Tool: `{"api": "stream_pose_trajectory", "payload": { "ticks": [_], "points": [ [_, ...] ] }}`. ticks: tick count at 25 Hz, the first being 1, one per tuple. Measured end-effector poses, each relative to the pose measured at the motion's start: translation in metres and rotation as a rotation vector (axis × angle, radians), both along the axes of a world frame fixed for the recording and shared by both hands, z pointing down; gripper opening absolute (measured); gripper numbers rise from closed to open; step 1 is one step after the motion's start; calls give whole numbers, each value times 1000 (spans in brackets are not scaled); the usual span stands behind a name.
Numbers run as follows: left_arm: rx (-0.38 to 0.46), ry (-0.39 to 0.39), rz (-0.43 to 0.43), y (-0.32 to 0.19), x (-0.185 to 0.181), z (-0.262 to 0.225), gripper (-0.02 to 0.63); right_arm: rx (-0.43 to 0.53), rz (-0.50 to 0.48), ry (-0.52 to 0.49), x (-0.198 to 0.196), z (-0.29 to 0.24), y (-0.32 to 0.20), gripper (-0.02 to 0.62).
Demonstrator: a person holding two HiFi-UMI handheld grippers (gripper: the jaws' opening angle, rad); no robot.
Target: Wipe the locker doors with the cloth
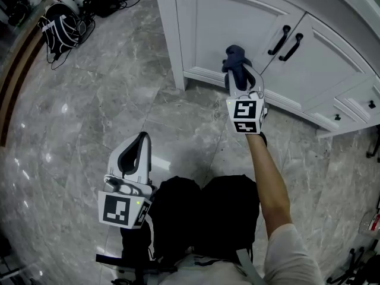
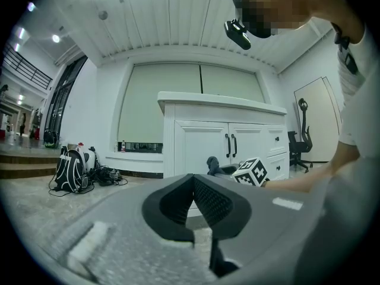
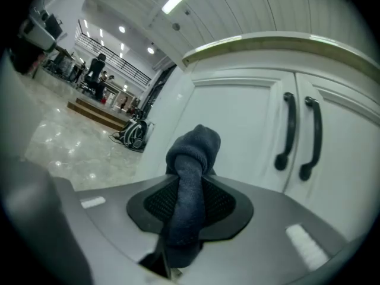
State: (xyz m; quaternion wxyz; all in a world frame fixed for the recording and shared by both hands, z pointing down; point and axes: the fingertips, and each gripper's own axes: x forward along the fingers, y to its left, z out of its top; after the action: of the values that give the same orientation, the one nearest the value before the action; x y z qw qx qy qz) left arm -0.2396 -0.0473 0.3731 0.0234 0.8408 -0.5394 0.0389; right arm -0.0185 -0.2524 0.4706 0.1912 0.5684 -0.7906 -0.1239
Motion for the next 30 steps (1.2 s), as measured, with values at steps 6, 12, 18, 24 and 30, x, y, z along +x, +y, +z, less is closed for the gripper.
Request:
{"api": "stream_pose_trajectory", "payload": {
  "ticks": [6, 12, 18, 24, 30],
  "points": [
    [-21, 11, -7, -3, -4, 8, 2, -58, -219, 48, -105, 41, -5, 106],
    [-39, 9, -34, -1, -21, 11, 2, -185, -216, 48, -143, 93, -45, 106],
    [-40, 2, -47, -5, -32, 11, 2, -288, -107, 42, -104, 124, -66, 103],
    [-14, 25, -10, -14, -17, 7, 2, -268, -39, 78, -48, 119, -53, 103],
    [-44, 7, -13, -10, -7, 14, 2, -251, 31, 85, 8, 111, -36, 103]
  ]
}}
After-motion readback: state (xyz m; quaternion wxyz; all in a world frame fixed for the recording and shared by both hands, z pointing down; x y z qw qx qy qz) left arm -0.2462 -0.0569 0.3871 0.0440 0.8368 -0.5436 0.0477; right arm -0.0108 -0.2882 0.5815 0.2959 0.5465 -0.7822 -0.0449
